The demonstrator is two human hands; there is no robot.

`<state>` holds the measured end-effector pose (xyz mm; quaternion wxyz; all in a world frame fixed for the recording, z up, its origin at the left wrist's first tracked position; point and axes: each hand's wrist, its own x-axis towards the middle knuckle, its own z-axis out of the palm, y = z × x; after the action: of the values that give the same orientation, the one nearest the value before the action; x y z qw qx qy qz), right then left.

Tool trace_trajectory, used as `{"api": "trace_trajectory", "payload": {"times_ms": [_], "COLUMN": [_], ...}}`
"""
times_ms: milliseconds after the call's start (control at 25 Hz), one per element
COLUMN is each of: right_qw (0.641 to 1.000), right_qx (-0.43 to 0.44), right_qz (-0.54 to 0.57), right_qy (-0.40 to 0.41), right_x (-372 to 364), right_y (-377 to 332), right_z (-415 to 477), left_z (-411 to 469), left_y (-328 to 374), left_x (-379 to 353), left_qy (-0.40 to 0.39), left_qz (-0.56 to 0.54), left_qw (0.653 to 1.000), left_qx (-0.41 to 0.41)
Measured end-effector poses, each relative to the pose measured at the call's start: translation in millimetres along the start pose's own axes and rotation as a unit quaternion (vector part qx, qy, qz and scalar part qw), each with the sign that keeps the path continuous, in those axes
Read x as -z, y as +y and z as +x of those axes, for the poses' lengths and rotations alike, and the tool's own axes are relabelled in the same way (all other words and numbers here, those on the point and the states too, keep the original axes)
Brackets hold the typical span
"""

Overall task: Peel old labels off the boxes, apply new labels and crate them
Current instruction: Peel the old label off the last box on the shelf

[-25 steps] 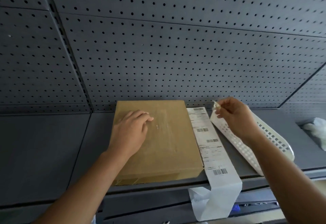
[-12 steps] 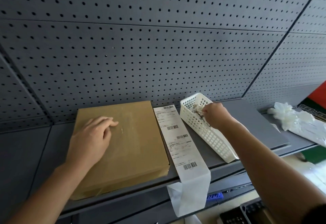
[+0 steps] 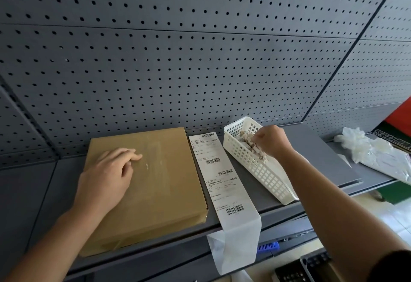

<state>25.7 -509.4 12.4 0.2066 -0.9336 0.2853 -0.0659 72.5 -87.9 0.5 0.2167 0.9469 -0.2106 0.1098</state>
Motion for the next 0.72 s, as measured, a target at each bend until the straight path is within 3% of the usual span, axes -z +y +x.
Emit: {"api": "trace_trajectory", "payload": {"times_ms": [320,720], "right_qw": [1.000,0.989], "right_qx": [-0.003,-0.004], "right_qz": [0.006,0.110], "right_qy": [-0.001,0.102], "right_x": [15,24], "right_y": [4,15], "right_z": [3,5], "left_z": [1,1], "left_y": [1,3], "left_x": [-1,-1], "left_qy": [0.000,0.002], "left_qz": [-0.010,-0.015], "left_qw": [1.000,1.000], "left_qx": [0.007,0.013]}}
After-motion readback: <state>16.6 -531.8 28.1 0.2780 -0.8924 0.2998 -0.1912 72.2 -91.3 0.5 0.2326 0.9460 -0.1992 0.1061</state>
